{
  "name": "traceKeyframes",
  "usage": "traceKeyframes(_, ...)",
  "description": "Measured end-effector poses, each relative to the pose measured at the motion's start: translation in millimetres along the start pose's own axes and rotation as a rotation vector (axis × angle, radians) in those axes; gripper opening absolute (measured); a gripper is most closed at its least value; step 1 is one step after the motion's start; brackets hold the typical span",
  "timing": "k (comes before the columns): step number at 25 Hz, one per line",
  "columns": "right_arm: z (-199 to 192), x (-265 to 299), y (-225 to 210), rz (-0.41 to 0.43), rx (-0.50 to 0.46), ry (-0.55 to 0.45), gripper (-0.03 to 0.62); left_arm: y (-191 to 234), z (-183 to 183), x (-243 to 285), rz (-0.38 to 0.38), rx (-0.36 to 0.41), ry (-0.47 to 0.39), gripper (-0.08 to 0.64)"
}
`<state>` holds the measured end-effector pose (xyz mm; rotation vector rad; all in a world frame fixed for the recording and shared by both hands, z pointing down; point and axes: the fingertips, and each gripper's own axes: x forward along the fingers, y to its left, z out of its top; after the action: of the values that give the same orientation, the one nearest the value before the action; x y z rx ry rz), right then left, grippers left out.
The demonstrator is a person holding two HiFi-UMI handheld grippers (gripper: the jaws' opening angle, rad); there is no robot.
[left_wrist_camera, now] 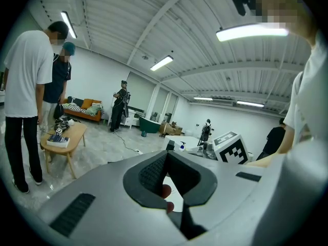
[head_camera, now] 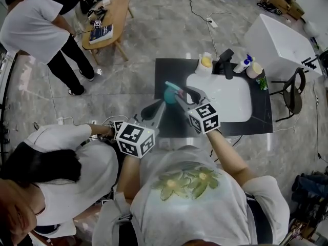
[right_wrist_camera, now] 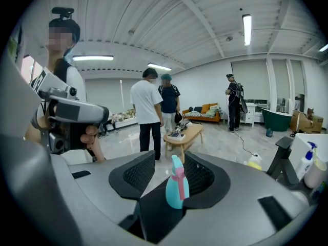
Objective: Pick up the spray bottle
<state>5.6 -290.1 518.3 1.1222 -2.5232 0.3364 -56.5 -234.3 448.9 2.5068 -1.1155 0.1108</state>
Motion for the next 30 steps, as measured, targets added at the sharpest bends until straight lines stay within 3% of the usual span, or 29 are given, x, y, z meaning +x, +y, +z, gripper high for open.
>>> traceKeyframes(30,-36.0,44.6,-14.4,0.044,0.019,0.067,0.152,25.7,3.9,7.0,0.018,-0.001,0.026,0.008)
